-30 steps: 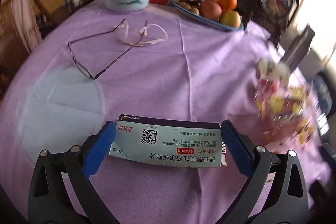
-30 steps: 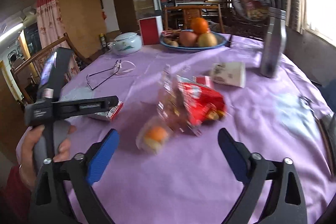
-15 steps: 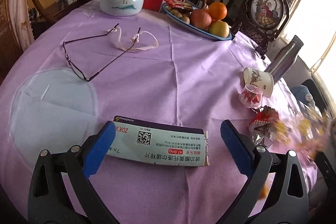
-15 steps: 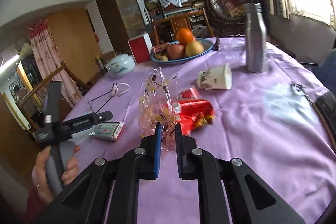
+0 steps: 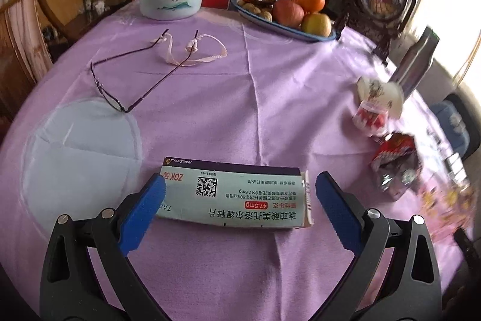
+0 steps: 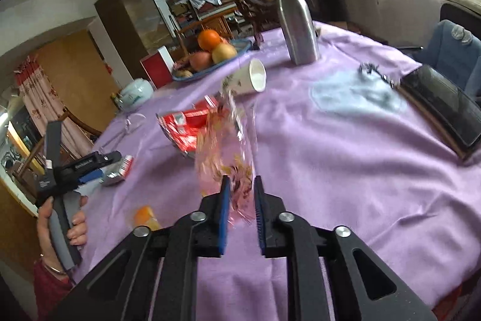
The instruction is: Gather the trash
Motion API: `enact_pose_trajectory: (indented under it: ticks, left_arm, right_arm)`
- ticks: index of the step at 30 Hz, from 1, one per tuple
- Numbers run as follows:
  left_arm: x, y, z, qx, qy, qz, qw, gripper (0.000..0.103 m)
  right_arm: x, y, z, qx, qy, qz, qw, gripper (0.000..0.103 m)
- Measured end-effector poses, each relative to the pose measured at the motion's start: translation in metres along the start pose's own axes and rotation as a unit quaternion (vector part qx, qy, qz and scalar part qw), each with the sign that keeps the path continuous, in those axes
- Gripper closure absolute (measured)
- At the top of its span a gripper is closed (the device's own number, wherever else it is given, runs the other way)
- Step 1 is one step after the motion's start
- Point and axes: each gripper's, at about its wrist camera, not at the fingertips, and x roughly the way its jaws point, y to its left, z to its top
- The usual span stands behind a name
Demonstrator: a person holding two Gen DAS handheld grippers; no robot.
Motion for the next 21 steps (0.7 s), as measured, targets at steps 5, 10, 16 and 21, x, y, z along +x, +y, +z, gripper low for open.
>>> enact_pose_trajectory:
  ticks: [5,10,16,21]
  left_arm:
    - [0.007,-0.016,-0.003,0.049,0.011,0.028,0.9983,0.006]
    - [0.008,-0.027,-0.006,0.078,0.016,0.007,0.9968,0.006]
    - [0.0,-0.064,-0.021,0.163,0.021,-0.071,0.9838,0.006]
    - [-0.012,-0.068,-0.022,0.165,-0.008,-0.083,0.9829,0.006]
  right_arm:
    - [-0.003,-0.003,-0.003,0.002,-0.009,-0.013,1.0,0.055]
    - [-0.008,-0.016,-0.008,0.014,-0.013,-0.023,1.0,0.047]
    - [-0.018,-0.01,-0.018,-0.001,-0.008,0.001,1.0,0.046]
    - [-0.002,0.035,-0.029,-0.057,0.026,0.063,0.996,0.039]
